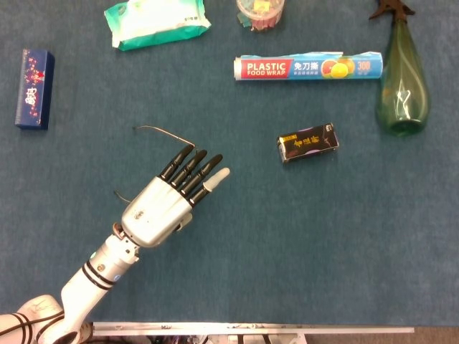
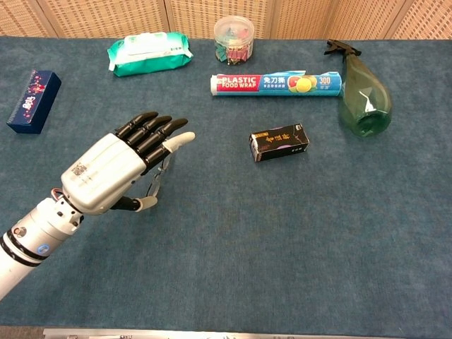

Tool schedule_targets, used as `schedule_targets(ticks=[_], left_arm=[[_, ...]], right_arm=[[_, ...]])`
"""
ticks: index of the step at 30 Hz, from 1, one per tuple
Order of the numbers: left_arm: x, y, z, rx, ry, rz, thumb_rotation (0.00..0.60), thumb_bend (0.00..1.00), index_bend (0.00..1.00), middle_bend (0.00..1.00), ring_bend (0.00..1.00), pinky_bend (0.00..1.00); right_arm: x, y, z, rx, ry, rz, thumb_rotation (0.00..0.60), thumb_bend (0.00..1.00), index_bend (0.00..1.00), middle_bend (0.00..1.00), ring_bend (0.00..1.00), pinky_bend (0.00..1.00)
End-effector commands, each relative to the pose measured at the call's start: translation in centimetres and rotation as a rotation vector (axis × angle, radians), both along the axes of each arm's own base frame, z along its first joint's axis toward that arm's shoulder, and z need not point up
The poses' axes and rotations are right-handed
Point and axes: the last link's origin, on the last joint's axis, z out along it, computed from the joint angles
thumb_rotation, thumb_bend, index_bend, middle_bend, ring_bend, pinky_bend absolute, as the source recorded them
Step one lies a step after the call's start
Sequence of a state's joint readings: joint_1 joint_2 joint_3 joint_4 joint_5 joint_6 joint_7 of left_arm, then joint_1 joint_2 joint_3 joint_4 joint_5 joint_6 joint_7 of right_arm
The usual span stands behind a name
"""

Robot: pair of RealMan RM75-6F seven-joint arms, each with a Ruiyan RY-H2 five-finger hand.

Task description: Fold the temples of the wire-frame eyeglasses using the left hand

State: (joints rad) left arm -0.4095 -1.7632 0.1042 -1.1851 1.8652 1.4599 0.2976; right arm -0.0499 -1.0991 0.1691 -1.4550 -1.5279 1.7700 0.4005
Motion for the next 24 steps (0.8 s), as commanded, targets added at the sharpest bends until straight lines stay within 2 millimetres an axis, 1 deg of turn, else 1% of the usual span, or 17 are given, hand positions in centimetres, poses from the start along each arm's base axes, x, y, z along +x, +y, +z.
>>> schedule_targets(ticks=[1,24], left_arm=[[0.0,0.0,-0.1,0.003,0.001,0.005,0.6,0.1,0.0,0.0,0.0,0.05],[-0.3,0.4,-1.7,0.003,0.029,0.07,0.6,0.1,0.0,0.0,0.0,0.05]], right_arm=[[0.0,0.0,0.0,-0.001,0.0,0.0,0.6,0.19,0.33,0.29,0.23,0.38],[-0.1,0.2,0.1,-0.004,-0.004,0.002,0.6,0.19,0.33,0.29,0.23,0.38]])
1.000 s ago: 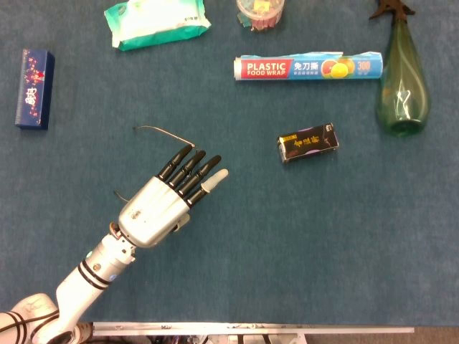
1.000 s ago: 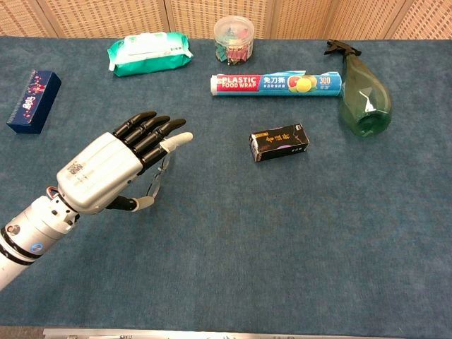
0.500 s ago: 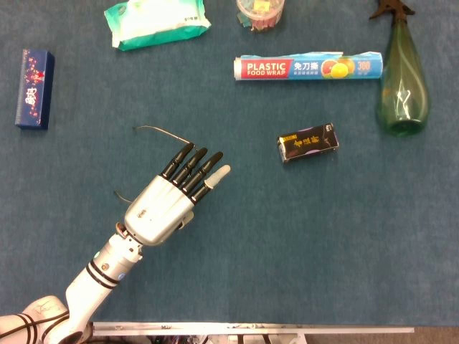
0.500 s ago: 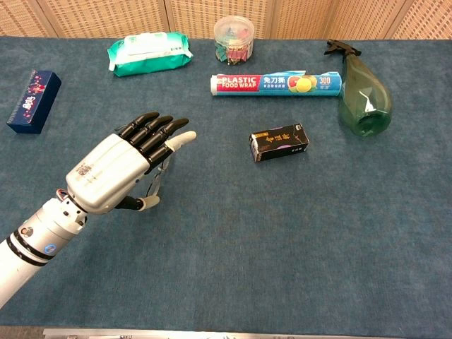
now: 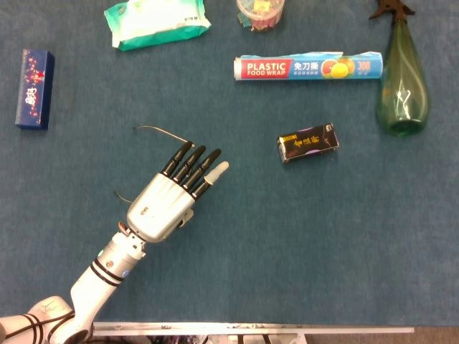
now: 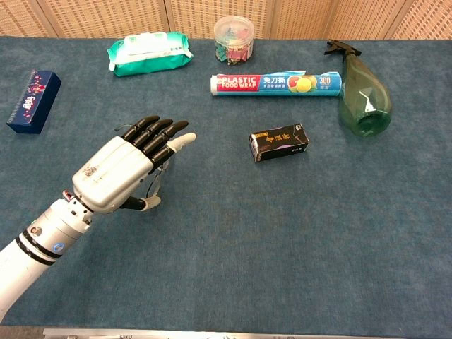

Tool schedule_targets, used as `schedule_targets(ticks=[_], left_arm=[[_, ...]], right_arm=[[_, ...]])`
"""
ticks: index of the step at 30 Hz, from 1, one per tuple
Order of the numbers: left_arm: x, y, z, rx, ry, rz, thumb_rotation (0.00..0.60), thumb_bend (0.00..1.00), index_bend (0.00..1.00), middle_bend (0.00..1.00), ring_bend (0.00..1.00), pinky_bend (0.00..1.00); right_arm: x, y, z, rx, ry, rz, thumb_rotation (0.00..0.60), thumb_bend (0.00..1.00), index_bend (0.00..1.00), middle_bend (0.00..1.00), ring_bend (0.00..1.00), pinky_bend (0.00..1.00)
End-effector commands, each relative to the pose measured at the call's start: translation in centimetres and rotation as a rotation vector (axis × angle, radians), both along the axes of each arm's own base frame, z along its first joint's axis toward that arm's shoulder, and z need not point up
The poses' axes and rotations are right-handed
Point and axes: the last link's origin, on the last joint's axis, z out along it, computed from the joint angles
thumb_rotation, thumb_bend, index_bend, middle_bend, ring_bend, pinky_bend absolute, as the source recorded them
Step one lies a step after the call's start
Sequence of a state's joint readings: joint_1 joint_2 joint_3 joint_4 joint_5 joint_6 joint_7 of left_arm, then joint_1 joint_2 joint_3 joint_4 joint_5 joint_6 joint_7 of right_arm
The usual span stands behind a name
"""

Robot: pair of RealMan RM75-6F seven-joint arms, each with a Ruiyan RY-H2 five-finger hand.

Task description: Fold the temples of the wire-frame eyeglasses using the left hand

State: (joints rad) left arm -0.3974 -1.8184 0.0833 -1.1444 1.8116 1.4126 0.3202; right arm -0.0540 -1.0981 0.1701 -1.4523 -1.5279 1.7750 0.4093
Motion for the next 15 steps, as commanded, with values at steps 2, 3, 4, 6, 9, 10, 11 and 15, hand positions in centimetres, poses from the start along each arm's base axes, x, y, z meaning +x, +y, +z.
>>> schedule_targets(ticks=[2,3,4,6,9,10,11,15], left_arm=[[-0.1,0.1,-0.1,0.002,0.005,0.008,0.6,0.1,0.0,0.0,0.0,0.05],[-0.2,0.1,-0.2,0.003,0.006,0.01,0.6,0.1,0.0,0.0,0.0,0.05],[-0.2,0.2,-0.2,0.004,0.007,0.012,0.6,0.1,0.0,0.0,0.0,0.05],[-0.3,0.3,-0.2,0.007,0.007,0.016,0.6,0.1,0.0,0.0,0.0,0.05],[-0.5,0.4,-0.2,0.012,0.01,0.022,0.6,0.1,0.0,0.0,0.0,0.05],[-0.6,0.5,-0.2,0.014,0.012,0.024,0.6,0.1,0.0,0.0,0.0,0.05],[-0.7,0.5,-0.1,0.017,0.014,0.027,0.6,0.1,0.0,0.0,0.0,0.05],[-1.3,0.8,0.3,0.029,0.021,0.038,0.6,0.1,0.0,0.0,0.0,0.05]], right_arm=[[0.0,0.0,0.0,-0.001,-0.002,0.0,0.6,0.19,0.33,0.29,0.23,0.38],[0.0,0.0,0.0,-0.001,-0.002,-0.001,0.6,0.19,0.33,0.29,0.23,0.38],[0.0,0.0,0.0,-0.001,-0.002,-0.001,0.6,0.19,0.33,0.29,0.23,0.38],[0.0,0.0,0.0,0.0,-0.003,-0.001,0.6,0.19,0.33,0.29,0.23,0.38],[-0.1,0.0,0.1,0.0,-0.003,-0.001,0.6,0.19,0.33,0.29,0.23,0.38],[-0.1,0.0,0.1,-0.001,-0.003,-0.001,0.6,0.19,0.33,0.29,0.23,0.38],[-0.1,0.0,0.1,-0.001,-0.003,-0.002,0.6,0.19,0.33,0.29,0.23,0.38],[-0.1,-0.1,0.1,0.001,-0.003,-0.003,0.6,0.19,0.33,0.29,0.23,0.38]])
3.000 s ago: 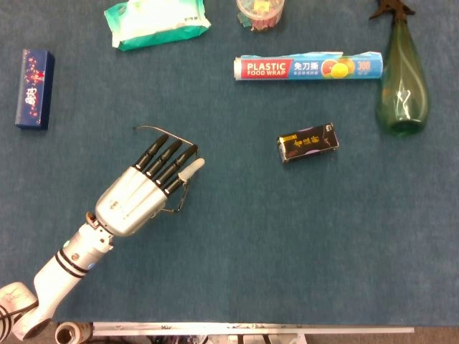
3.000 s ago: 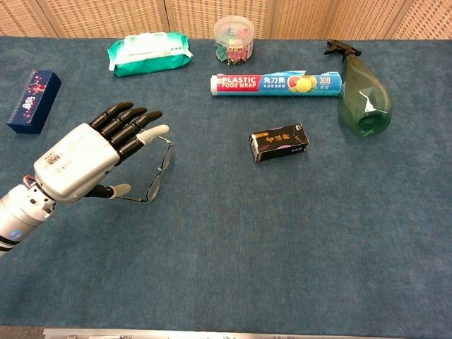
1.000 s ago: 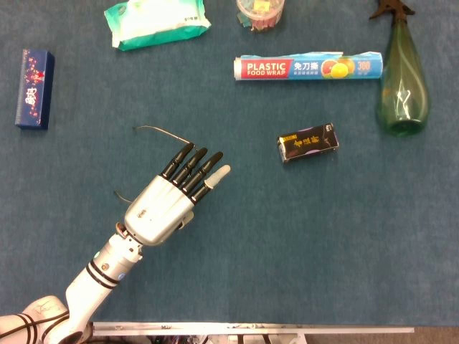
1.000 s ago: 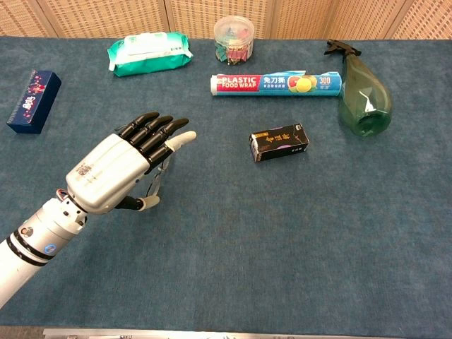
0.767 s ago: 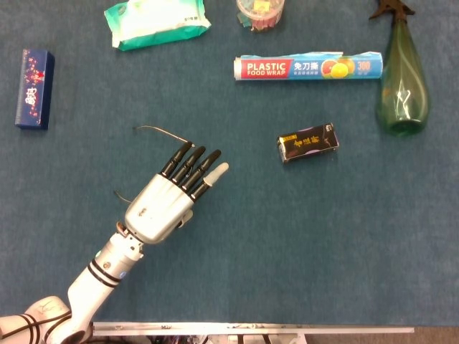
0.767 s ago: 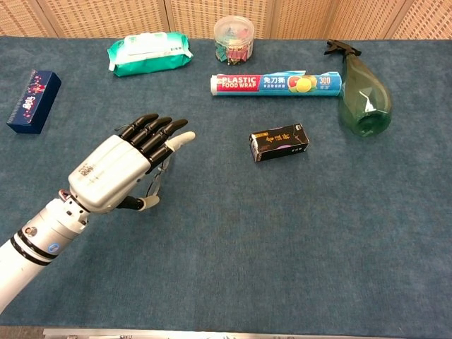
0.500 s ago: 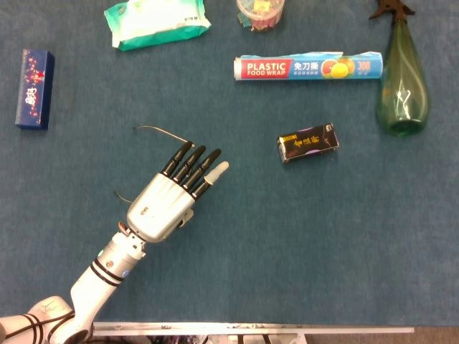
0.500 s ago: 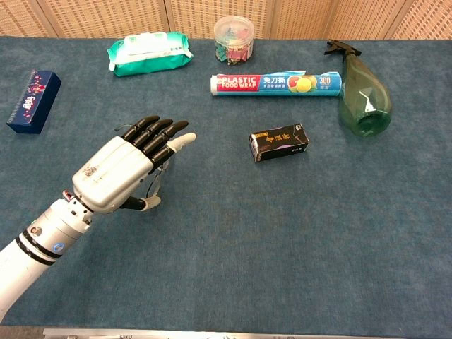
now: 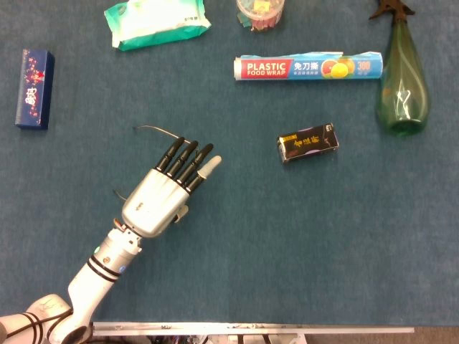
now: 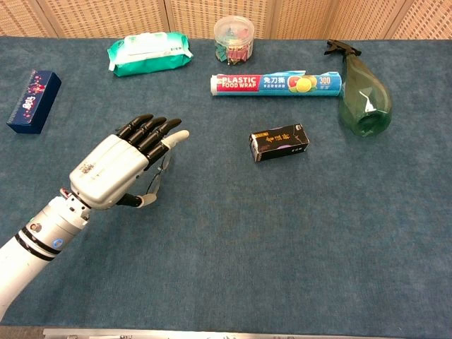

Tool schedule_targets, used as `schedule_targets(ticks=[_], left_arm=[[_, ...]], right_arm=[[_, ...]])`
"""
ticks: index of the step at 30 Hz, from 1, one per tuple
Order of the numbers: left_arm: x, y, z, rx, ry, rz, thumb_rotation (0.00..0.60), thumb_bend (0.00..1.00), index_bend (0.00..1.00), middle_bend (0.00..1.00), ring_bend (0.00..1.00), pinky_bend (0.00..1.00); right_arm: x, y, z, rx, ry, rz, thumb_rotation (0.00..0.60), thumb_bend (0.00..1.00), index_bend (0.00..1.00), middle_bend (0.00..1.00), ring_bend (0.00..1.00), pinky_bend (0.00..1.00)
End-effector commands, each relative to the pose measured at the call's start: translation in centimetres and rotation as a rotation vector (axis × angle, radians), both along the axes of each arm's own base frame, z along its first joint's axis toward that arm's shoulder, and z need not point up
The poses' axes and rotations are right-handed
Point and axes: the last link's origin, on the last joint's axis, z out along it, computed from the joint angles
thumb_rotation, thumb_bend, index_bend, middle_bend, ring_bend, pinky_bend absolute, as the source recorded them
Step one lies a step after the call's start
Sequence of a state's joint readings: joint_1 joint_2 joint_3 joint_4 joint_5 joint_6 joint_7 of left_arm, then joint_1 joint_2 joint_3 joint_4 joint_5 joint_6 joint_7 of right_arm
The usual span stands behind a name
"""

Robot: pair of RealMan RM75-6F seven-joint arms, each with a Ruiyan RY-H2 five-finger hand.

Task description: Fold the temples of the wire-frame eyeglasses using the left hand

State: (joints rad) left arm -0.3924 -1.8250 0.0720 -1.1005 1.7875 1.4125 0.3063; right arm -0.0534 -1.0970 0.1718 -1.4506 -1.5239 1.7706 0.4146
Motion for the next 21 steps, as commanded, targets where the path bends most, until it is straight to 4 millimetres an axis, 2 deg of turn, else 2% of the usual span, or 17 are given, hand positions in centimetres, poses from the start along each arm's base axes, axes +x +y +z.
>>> schedule_targets(ticks=[1,8,21], left_arm=[[-0.5,0.2,0.3,0.011,0.004,0.01,0.6,0.1,0.0,0.0,0.0,0.05],[-1.8,0.8,1.2,0.042,0.02,0.034,0.6,0.1,0.0,0.0,0.0,0.05],[-2.8,2.3,2.5,0.098,0.028,0.066,0.6,0.1,0.0,0.0,0.0,0.05]], right_arm=[[0.0,0.0,0.0,0.0,0.0,0.0,0.6,0.19,0.33,0.29,0.23,0.38],[0.0,0.0,-0.1,0.001,0.002,0.0,0.6,0.19,0.33,0.29,0.23,0.38],[0.1,-0.2,-0.3,0.007,0.009,-0.004,0.6,0.19,0.33,0.29,0.23,0.38]])
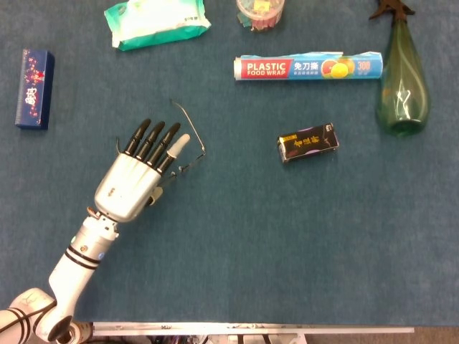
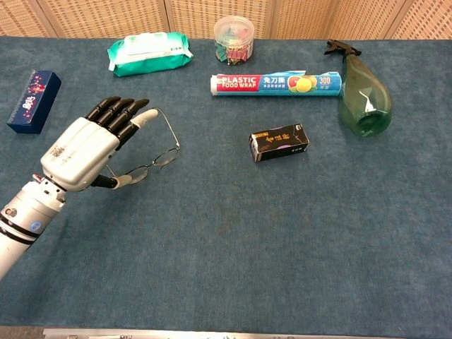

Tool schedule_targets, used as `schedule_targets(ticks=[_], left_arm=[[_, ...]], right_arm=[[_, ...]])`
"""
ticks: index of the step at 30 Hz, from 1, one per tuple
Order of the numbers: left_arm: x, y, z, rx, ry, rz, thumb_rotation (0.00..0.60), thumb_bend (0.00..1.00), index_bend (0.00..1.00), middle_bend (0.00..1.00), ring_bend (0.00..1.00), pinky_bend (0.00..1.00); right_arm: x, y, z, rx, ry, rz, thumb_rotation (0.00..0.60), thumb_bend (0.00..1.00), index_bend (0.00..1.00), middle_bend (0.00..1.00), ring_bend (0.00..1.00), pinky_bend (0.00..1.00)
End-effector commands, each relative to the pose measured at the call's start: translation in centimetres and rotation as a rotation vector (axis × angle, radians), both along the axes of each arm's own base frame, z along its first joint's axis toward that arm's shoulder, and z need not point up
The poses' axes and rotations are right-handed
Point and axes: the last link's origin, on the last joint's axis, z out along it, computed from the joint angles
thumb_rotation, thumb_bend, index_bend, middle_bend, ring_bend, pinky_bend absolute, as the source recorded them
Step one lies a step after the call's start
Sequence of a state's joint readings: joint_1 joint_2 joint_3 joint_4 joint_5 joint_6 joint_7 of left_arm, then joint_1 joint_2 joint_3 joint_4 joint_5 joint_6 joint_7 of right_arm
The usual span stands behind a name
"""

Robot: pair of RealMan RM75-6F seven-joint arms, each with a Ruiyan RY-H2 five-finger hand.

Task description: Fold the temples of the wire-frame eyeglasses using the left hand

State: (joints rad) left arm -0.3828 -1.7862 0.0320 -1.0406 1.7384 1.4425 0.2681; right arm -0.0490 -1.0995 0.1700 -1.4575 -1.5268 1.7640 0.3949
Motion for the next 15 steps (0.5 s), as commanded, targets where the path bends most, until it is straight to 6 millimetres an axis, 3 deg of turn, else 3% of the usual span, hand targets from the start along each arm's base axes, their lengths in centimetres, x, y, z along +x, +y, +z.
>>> schedule_targets(ticks=[1,15], left_arm=[[0.0,0.3,0.1,0.011,0.003,0.004,0.6,0.1,0.0,0.0,0.0,0.05],[0.0,2.3,0.5,0.047,-0.002,0.044,0.6,0.1,0.0,0.0,0.0,0.05]], right_arm=[[0.0,0.0,0.0,0.001,0.0,-0.001,0.6,0.19,0.33,0.29,0.23,0.38],[0.0,0.0,0.0,0.003,0.0,0.001,0.6,0.19,0.33,0.29,0.23,0.38]])
